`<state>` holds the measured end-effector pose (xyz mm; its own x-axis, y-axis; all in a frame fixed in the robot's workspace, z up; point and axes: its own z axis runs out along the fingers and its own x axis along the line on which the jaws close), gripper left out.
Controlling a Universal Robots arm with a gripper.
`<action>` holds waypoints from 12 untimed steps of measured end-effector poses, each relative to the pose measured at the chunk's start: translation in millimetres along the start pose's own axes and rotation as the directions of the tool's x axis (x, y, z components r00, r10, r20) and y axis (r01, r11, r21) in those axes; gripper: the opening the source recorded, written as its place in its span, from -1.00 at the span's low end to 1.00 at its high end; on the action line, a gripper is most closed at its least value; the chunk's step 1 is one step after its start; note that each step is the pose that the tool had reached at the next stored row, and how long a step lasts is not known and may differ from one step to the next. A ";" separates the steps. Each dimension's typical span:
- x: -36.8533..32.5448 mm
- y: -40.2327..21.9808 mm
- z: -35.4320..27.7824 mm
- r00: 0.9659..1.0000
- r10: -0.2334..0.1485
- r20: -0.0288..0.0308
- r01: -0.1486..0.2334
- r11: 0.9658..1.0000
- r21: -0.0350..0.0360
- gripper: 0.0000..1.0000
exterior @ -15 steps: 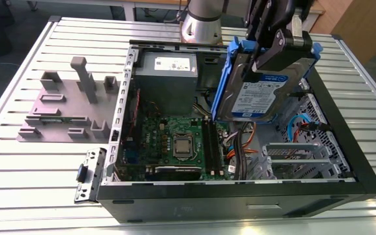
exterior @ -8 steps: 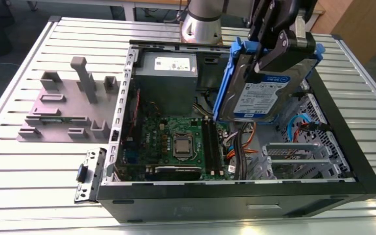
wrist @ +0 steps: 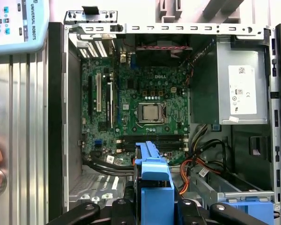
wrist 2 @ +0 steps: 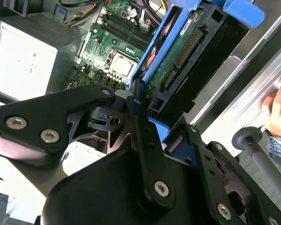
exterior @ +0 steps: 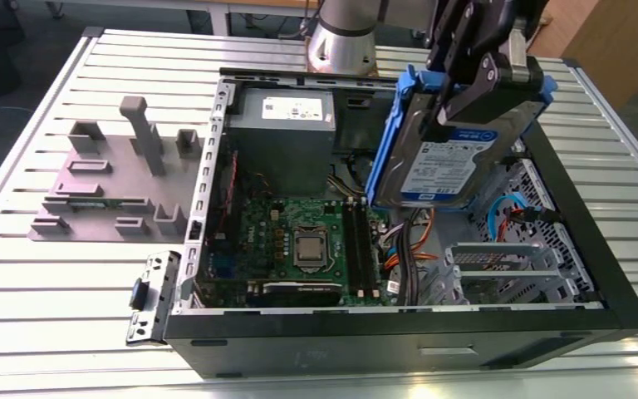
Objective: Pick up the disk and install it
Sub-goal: 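Pick up the disk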
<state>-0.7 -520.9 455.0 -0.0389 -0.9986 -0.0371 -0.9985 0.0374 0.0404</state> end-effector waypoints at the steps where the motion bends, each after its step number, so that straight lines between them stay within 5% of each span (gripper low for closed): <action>1: 0.1 -0.7 0.1 1.000 0.000 0.000 0.000 1.000 0.000 -0.27; 12: 4.3 -4.2 0.3 1.000 0.000 0.000 0.000 1.000 0.000 -0.27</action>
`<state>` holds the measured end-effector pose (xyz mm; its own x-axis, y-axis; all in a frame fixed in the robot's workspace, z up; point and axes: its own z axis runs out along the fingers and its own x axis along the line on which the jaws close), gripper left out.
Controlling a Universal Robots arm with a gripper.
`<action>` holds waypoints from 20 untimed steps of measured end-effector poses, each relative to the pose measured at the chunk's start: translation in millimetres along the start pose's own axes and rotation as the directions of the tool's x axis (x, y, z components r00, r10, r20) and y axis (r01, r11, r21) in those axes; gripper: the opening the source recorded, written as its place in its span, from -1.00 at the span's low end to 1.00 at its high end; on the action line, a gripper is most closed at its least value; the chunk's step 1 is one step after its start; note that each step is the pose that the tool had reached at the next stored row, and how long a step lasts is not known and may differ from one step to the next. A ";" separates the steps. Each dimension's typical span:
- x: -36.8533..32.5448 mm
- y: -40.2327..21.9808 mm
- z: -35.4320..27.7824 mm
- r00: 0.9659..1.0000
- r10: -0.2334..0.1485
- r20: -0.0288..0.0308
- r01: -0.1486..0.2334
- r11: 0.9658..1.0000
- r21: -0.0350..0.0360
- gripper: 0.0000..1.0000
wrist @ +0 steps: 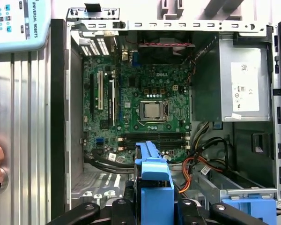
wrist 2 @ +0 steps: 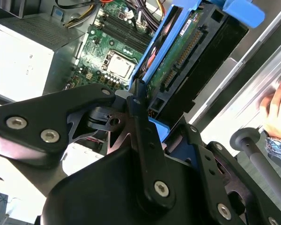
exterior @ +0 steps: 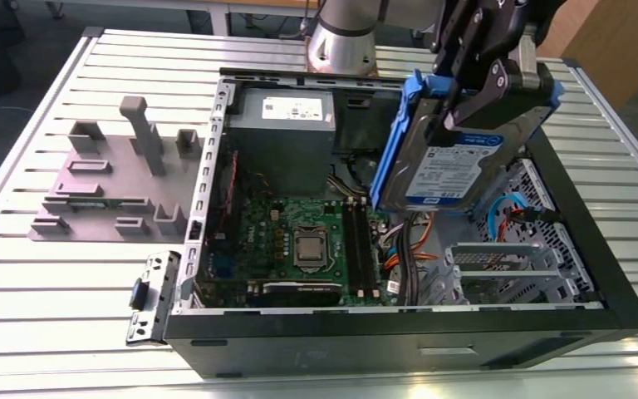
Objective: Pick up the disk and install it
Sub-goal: 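Pick up the disk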
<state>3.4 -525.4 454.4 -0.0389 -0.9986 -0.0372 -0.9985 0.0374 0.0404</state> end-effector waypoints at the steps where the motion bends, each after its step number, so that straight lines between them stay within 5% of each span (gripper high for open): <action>1: 0.9 -0.1 0.0 1.000 0.000 0.000 0.000 1.000 0.000 -0.27; 20: 17.9 -0.7 -0.6 1.000 0.000 0.000 0.000 1.000 0.000 -0.27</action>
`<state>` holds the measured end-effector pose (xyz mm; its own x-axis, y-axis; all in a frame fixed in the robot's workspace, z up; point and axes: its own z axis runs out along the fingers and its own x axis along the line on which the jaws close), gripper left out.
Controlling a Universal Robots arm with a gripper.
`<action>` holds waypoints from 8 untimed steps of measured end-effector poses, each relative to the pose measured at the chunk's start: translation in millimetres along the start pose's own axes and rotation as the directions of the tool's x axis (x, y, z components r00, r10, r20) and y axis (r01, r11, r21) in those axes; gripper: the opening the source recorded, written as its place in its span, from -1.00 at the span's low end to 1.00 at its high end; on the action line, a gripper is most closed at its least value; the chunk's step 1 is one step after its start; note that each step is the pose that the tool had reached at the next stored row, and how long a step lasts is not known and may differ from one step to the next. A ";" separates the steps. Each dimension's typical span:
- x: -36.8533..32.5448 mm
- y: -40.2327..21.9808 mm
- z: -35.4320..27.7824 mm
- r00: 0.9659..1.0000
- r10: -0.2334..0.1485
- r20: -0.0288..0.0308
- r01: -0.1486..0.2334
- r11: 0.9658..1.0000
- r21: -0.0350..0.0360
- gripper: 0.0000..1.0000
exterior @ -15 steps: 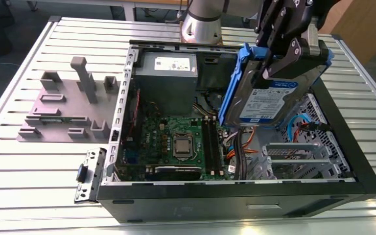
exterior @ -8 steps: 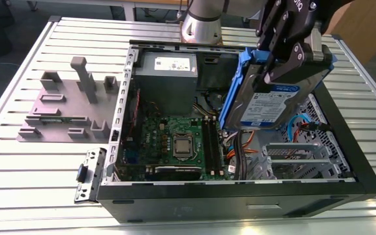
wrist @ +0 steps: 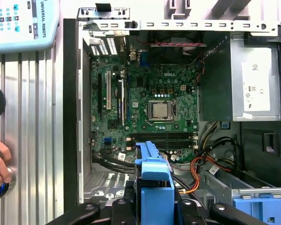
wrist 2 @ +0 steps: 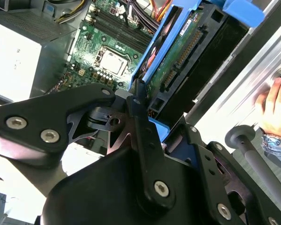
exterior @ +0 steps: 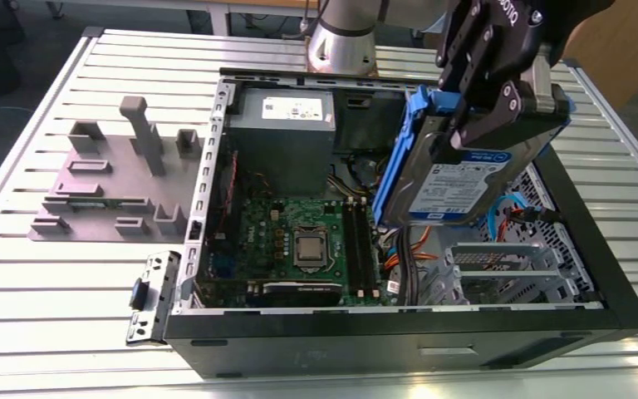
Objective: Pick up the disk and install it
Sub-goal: 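Pick up the disk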
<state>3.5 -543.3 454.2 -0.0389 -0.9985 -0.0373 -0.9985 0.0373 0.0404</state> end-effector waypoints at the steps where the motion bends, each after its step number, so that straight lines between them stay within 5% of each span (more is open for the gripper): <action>1: 0.5 0.0 0.0 1.000 0.000 0.000 0.000 1.000 0.000 -0.27; 8: 4.1 -0.2 -0.2 1.000 0.000 0.000 0.000 1.000 0.000 -0.27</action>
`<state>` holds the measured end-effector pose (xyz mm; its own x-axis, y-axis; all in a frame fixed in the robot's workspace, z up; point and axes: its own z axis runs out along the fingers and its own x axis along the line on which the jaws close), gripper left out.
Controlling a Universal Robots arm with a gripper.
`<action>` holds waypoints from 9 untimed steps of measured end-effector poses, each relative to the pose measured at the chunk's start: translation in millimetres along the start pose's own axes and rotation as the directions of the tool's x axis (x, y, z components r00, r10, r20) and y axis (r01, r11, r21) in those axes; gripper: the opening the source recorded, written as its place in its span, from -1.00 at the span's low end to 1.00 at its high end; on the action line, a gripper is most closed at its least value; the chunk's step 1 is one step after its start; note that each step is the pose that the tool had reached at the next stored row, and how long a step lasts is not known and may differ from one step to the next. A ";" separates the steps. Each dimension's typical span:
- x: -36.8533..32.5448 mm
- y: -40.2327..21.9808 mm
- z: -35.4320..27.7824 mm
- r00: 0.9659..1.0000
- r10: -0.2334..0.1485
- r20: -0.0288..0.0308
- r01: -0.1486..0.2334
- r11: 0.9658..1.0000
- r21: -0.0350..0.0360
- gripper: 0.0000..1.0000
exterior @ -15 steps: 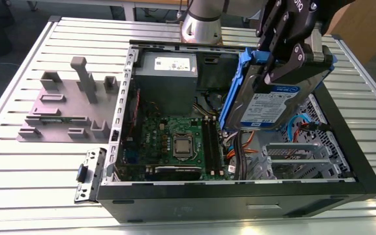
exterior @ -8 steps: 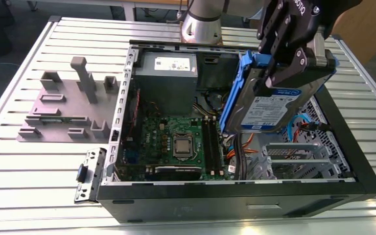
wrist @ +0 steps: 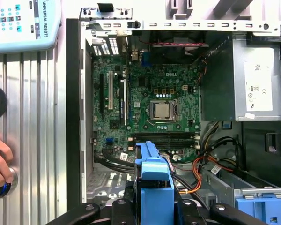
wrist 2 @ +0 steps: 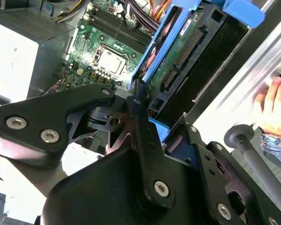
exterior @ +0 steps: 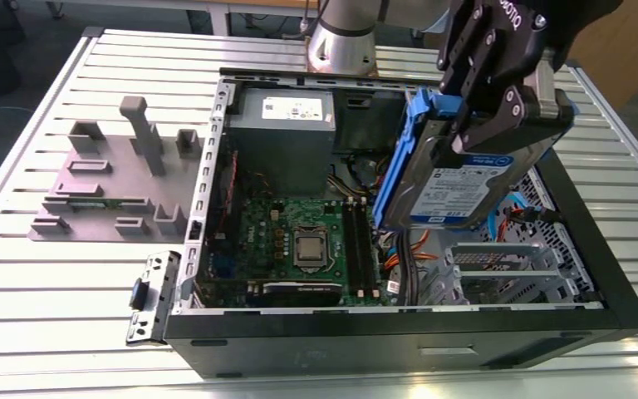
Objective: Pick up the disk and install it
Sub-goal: 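Pick up the disk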
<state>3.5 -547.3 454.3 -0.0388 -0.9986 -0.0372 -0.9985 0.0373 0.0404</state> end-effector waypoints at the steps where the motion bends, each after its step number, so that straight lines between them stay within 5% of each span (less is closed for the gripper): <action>1: 0.5 0.0 0.0 1.000 0.000 0.000 0.000 1.000 0.000 -0.27; 9: 5.0 -0.2 -0.1 1.000 0.000 0.000 0.000 1.000 0.000 -0.27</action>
<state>3.5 -552.3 454.2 -0.0389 -0.9985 -0.0373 -0.9985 0.0373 0.0404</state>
